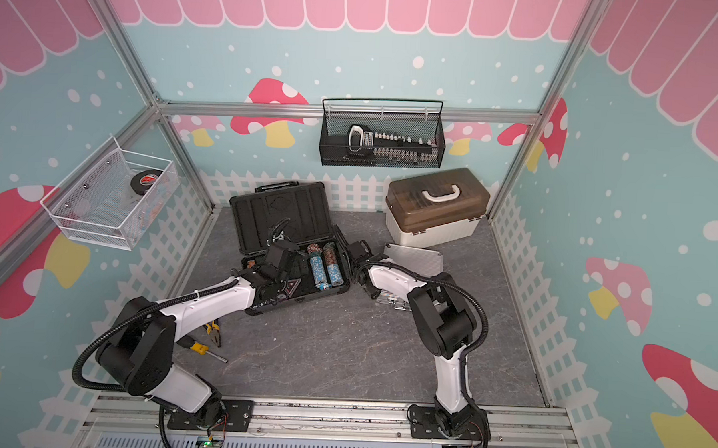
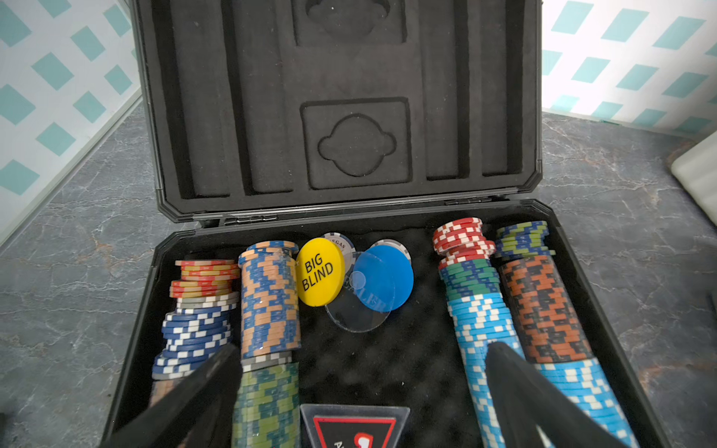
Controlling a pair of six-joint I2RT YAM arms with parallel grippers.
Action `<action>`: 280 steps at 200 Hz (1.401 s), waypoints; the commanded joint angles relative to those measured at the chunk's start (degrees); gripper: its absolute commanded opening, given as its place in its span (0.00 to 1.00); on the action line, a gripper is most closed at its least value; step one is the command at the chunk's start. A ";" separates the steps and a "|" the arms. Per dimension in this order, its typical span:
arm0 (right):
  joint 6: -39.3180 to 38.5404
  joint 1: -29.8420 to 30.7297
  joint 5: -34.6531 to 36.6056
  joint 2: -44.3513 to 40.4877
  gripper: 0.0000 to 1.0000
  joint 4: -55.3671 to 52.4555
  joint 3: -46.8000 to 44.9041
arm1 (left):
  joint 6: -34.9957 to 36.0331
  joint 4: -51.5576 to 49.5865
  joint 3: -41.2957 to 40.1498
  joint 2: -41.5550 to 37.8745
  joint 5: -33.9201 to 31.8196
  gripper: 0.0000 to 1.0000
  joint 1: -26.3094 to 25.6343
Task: Close the poker set cases
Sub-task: Adjust the poker set case at the center of the board, then move the poker set case to the center of the board.
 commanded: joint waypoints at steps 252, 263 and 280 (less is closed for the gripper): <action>0.40 -4.15 -39.14 11.07 0.58 8.75 21.17 | -12.99 -8.70 -11.14 -9.44 -1.84 0.99 13.97; 0.55 -4.08 -39.92 12.10 0.57 8.84 22.13 | -12.98 -8.21 -11.69 -9.62 -1.39 0.99 14.42; 0.82 -4.06 -40.57 13.34 0.55 8.75 23.46 | -12.81 -7.65 -12.00 -9.61 -1.01 0.99 14.95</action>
